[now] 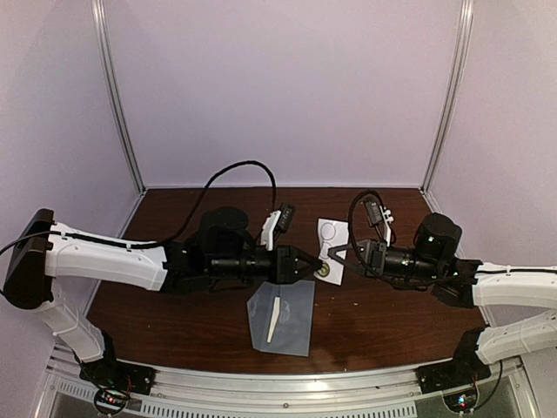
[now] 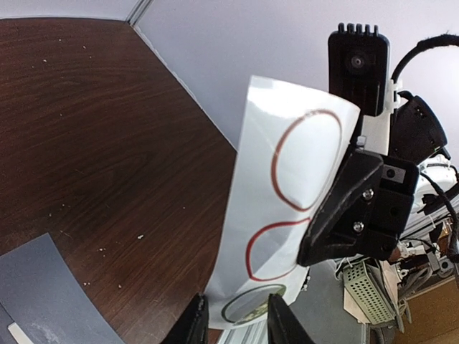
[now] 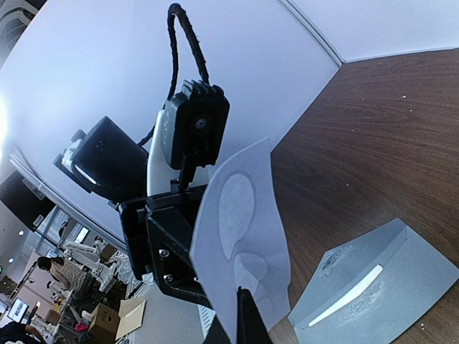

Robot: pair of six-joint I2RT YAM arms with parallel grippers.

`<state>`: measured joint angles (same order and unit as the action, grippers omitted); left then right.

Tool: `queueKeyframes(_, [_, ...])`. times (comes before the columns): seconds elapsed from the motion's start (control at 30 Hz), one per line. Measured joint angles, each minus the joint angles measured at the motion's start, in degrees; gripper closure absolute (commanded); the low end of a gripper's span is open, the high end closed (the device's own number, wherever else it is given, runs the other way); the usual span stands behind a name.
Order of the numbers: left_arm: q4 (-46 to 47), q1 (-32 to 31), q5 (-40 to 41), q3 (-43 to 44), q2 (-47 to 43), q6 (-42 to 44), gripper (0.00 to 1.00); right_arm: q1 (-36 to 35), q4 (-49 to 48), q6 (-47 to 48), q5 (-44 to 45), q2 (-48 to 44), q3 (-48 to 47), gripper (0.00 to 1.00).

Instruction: Place the letter into the envelope and seal it

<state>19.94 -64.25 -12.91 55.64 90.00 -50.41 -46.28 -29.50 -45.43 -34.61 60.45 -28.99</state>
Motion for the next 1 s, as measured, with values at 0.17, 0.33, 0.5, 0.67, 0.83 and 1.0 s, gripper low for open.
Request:
queueKeyframes(0.17, [0.2,0.0,0.0,0.0,0.0,0.0,0.76,0.0,-0.2,-0.1,-0.7,0.6,0.0,1.0])
queueKeyframes(0.33, [0.6,0.0,-0.3,0.0,0.0,0.1,0.8,0.0,-0.3,-0.1,-1.2,0.7,0.0,1.0])
queueKeyframes(0.5, [0.9,0.0,-0.8,-0.1,0.0,0.1,0.82,0.0,-0.3,-0.1,-1.2,0.7,0.0,1.0])
queueKeyframes(0.67, [1.4,0.0,-1.2,-0.7,0.0,0.1,0.83,0.0,-0.3,-0.1,-1.2,0.7,0.0,1.0])
queueKeyframes(0.83, [1.5,0.0,-1.5,-1.1,-0.1,0.1,0.83,0.0,-0.3,-0.1,-1.2,1.3,0.0,1.0])
queueKeyframes(1.0, [1.6,0.0,-1.6,-1.7,-0.1,0.1,0.82,0.0,-0.3,-0.1,-1.2,1.4,0.0,1.0])
